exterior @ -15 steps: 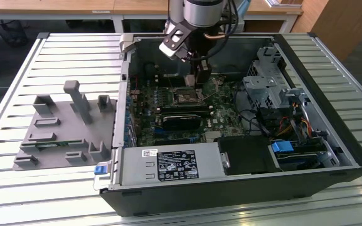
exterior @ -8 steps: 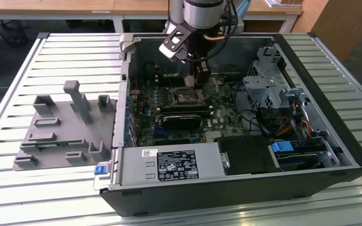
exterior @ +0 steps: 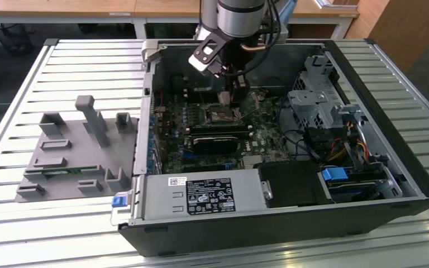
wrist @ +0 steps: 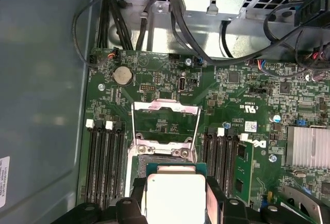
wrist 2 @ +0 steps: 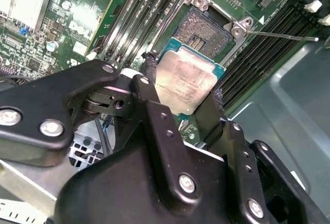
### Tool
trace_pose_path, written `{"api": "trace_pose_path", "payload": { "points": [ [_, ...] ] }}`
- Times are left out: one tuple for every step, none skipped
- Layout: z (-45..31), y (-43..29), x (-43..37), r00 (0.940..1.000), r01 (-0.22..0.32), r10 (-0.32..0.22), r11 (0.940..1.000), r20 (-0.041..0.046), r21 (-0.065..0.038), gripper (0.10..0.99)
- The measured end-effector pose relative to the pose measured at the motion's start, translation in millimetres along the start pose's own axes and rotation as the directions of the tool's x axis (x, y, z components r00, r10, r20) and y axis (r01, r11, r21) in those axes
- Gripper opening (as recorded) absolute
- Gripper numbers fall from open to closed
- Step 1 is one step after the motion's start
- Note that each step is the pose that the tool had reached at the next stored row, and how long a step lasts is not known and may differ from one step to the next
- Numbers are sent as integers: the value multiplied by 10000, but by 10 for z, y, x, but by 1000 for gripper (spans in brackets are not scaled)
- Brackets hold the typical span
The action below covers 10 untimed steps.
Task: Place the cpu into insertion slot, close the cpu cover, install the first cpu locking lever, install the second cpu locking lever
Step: 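Place the cpu into insertion slot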
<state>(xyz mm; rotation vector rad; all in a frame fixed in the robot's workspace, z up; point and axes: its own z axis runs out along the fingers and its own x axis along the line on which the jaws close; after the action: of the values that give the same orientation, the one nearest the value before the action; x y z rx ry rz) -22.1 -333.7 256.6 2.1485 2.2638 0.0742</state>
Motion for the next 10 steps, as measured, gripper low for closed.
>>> {"api": "trace_pose_path", "payload": {
  "points": [
    [10, 0, 0, 10000, 1, -1, 10000, -1, 0, 541],
    [19, -1, 1, 10000, 1, -1, 10000, 0, 0, 541],
    [29, -1, 2, 10000, 1, -1, 10000, 0, 1, 541],
    [40, -2, 3, 10000, 0, 0, 10000, -1, 0, 541],
    [49, -2, 3, 10000, 0, 0, 10000, -1, 1, 541],
    [56, -2, 3, 10000, -2, 2, 10000, -2, 0, 541],
    [58, -3, 3, 10000, -5, 5, 10000, 3, 2, 541],
    [62, -4, 3, 10000, -6, 6, 10000, 6, 2, 541],
    [67, -5, 3, 10000, -6, 6, 10000, 7, 2, 541],
    [71, -9, 3, 10000, -8, 8, 10000, 8, 1, 541]
  ]
}}
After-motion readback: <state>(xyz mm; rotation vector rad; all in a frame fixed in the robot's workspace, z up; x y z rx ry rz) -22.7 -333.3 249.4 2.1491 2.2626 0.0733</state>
